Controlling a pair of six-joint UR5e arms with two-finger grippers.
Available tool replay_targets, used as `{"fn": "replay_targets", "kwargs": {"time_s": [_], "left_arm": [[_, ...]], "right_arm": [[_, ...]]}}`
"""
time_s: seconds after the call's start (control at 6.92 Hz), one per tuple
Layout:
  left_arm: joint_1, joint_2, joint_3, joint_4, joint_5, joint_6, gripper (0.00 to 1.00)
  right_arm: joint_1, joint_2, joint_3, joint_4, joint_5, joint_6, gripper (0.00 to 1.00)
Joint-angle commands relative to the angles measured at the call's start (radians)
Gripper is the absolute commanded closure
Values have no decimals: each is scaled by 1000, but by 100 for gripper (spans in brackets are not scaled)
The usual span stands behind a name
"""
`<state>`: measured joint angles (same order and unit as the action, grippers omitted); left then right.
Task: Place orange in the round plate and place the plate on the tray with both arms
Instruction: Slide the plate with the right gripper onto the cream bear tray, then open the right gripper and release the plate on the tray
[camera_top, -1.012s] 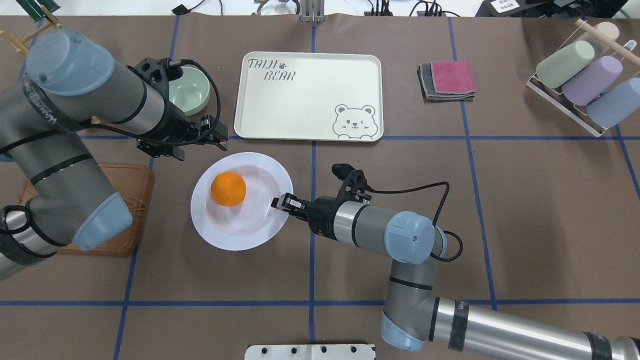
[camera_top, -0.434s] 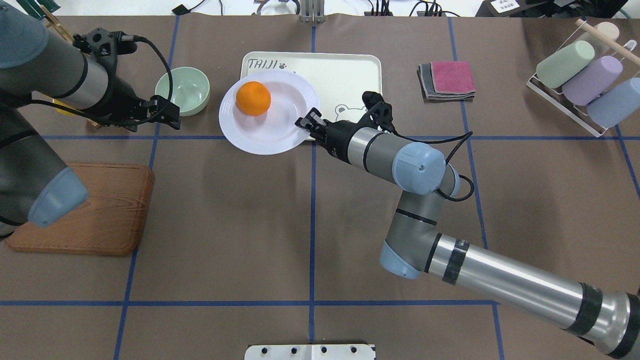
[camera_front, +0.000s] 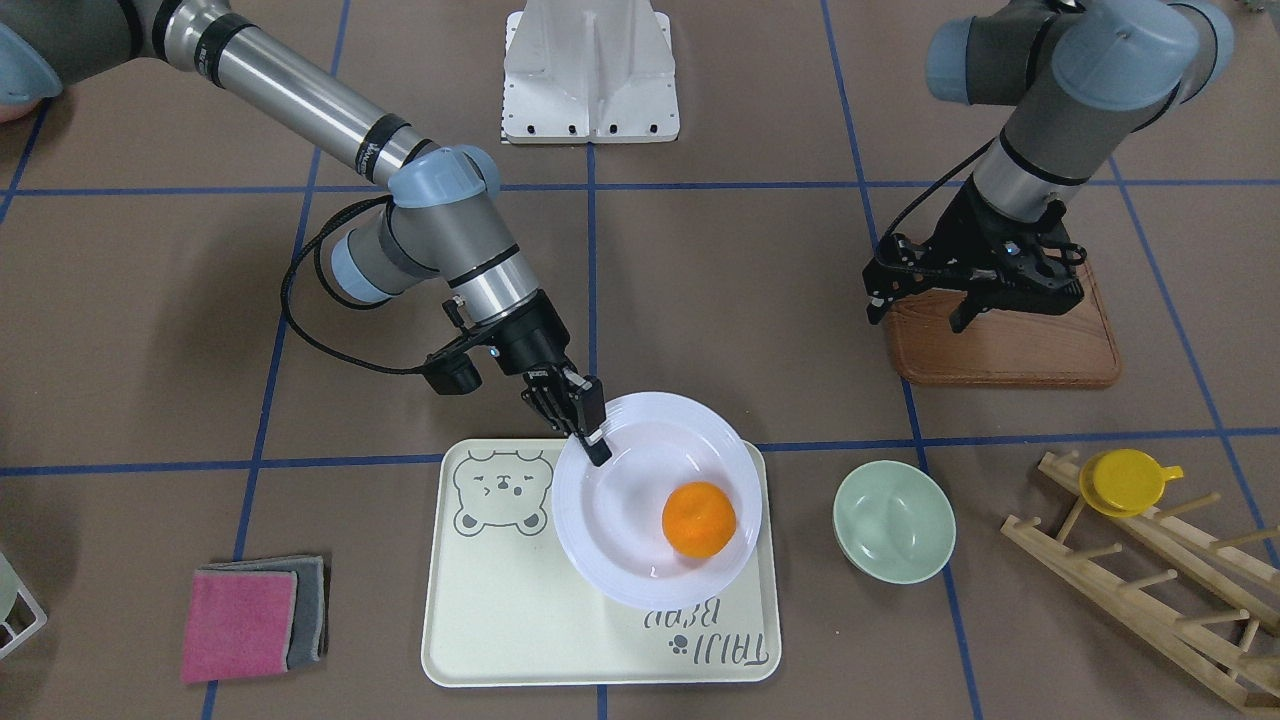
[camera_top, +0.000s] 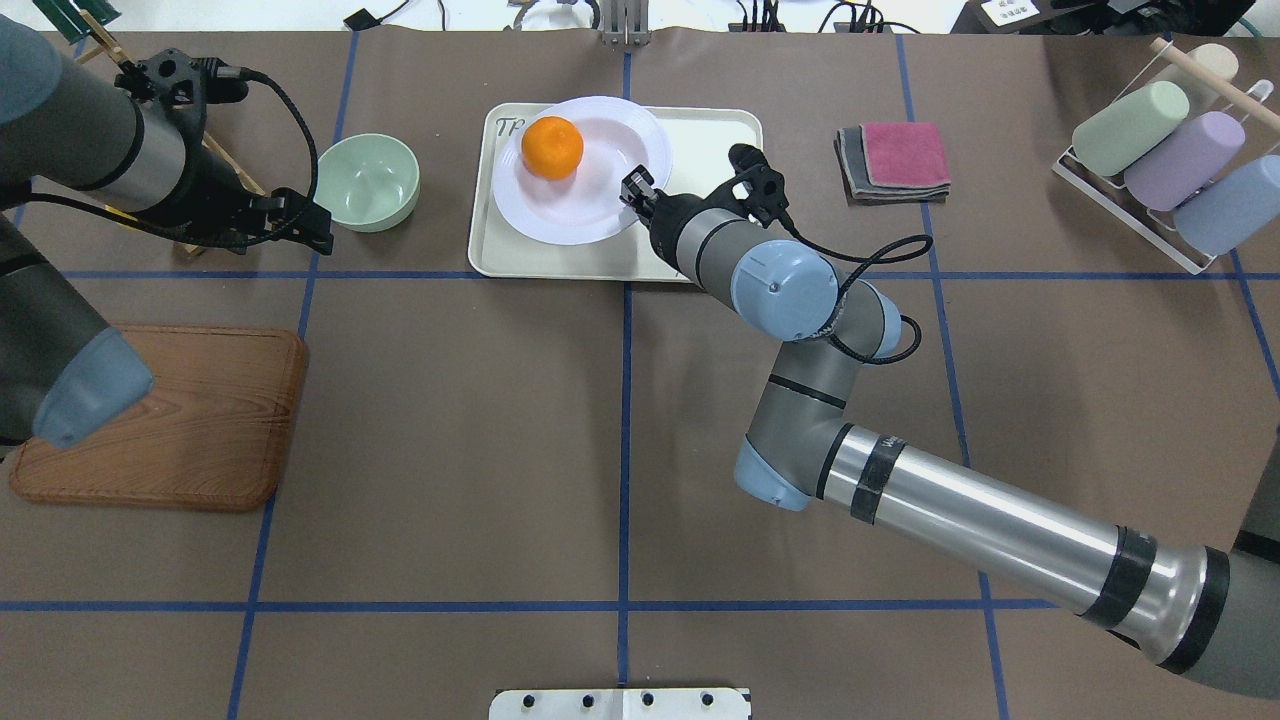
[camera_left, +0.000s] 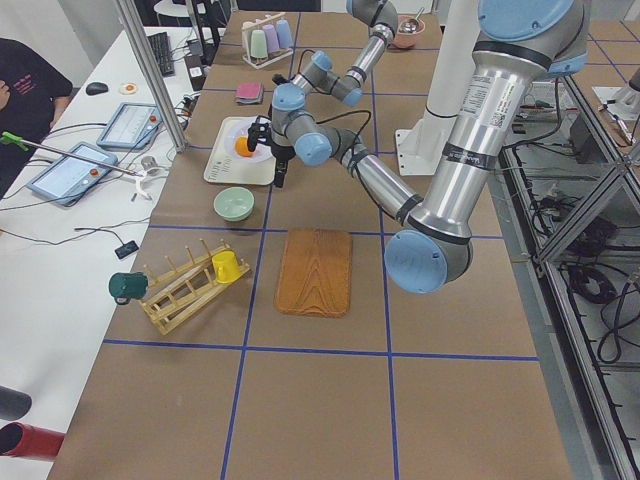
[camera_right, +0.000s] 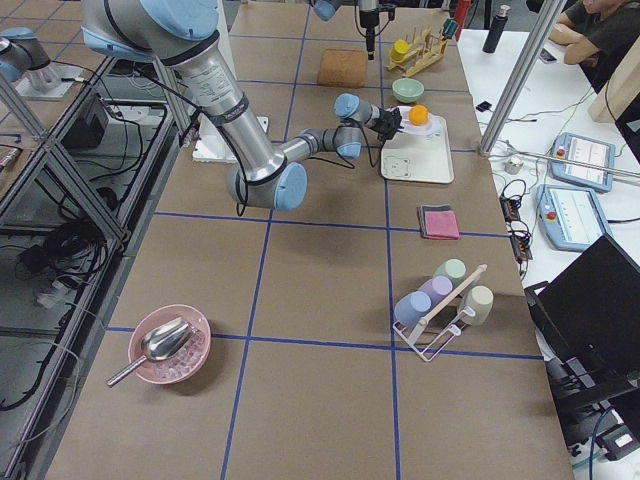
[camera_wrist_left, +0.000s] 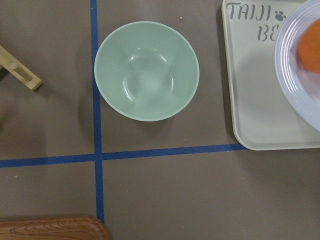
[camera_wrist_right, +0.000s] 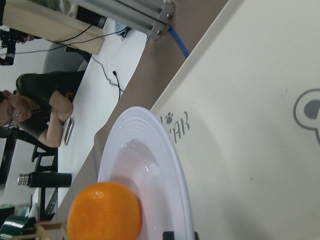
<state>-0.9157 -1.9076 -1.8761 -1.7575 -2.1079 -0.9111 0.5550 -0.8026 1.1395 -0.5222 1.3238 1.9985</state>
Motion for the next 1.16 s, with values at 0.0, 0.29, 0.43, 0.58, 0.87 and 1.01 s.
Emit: {"fn": "replay_targets", "kwargs": {"time_s": [0.0,0.29,0.43,0.58,0.87,1.01], "left_arm": [[-2,1,0,0,0,1,2],[-2,1,0,0,2,1,2],[-2,7,0,0,2,3,2],[-6,7,0,0,0,1,2],[-8,7,0,0,2,3,2],[-12,10,2,1,2,21,2]], "right_arm": [[13,5,-24,-85,-44,69,73],[13,3,-23,-128,-41,71,0],[13,-13,-12,-131,-16,4,0],[23,-51,40,-157,80,-155,0],[126,-218,324,-257,359,-268,0],[182,-296,438,-268,487,-273,0]]}}
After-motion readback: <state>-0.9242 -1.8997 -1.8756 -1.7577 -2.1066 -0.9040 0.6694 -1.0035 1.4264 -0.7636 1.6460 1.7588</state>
